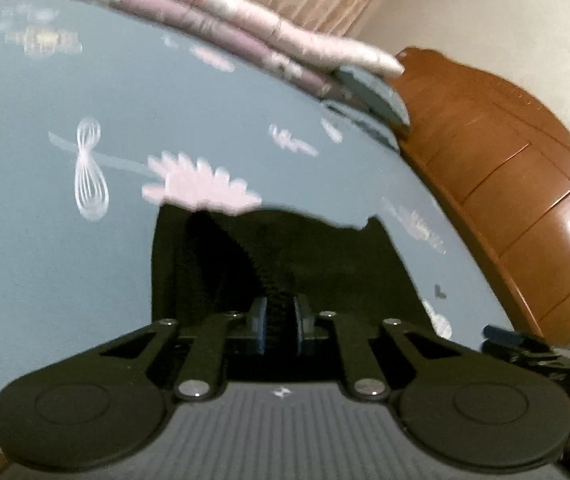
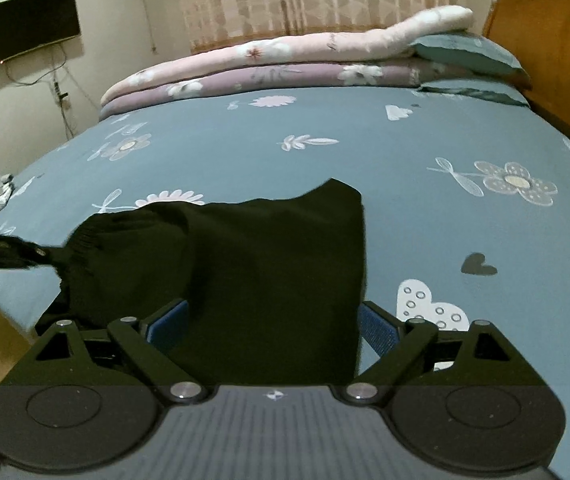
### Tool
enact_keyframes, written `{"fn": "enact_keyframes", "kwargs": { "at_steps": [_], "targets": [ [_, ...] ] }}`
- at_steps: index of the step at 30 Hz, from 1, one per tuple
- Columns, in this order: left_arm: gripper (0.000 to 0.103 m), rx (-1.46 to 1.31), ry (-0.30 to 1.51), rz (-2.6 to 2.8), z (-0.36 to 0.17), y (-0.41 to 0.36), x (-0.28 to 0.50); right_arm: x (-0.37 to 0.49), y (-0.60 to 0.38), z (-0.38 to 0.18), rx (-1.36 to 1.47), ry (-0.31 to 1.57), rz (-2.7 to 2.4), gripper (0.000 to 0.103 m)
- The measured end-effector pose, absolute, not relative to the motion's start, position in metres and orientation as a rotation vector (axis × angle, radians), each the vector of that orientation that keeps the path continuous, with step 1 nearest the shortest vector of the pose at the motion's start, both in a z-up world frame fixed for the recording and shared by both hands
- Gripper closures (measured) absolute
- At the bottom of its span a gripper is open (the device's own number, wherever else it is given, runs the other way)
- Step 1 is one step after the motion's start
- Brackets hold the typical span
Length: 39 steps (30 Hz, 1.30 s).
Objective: Fold clothes
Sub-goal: 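Press the left gripper onto the folded pants to flatten them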
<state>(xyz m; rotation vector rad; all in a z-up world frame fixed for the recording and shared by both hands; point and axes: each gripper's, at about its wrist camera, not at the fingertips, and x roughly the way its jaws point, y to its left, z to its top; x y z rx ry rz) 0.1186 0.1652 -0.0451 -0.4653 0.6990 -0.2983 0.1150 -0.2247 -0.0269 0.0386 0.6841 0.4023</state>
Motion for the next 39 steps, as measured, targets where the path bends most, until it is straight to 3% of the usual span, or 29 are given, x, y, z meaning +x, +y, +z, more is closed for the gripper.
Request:
{"fn": "enact_keyframes", "kwargs": {
  "at_steps": [4, 13, 20, 22, 24, 25, 32, 39],
  "targets": [
    [0.094, -0.442, 0.709, -0.303, -0.034, 0.168, 0.116, 0.119, -0.228, -0.032, 0.071, 0.697, 0.396, 0.009],
    [0.09, -0.419, 0.842, -0.216, -0.069, 0.171, 0.122, 0.122, -0.236, -0.034, 0.082, 0.706, 0.377, 0.008],
    [0.091, -0.316, 0.769, -0.175, -0.031, 0.17, 0.11, 0.124, -0.236, -0.036, 0.112, 0.708, 0.408, 0.007],
    [0.081, -0.302, 0.715, -0.228, -0.014, 0.162, 0.11, 0.126, -0.232, -0.037, 0.111, 0.71, 0.425, 0.007],
    [0.059, -0.268, 0.706, -0.295, -0.011, 0.143, 0.122, 0.128, -0.226, -0.038, 0.102, 0.714, 0.433, 0.007],
    [0.056, -0.251, 0.701, -0.329, -0.01, 0.134, 0.128, 0.129, -0.223, -0.039, 0.097, 0.716, 0.436, 0.007],
    [0.055, -0.13, 0.825, -0.4, -0.05, 0.082, 0.173, 0.128, -0.251, -0.041, 0.165, 0.709, 0.381, 0.007],
    [0.053, -0.211, 0.867, -0.365, -0.063, 0.1, 0.159, 0.127, -0.279, -0.043, 0.233, 0.7, 0.325, 0.007]
  ]
}}
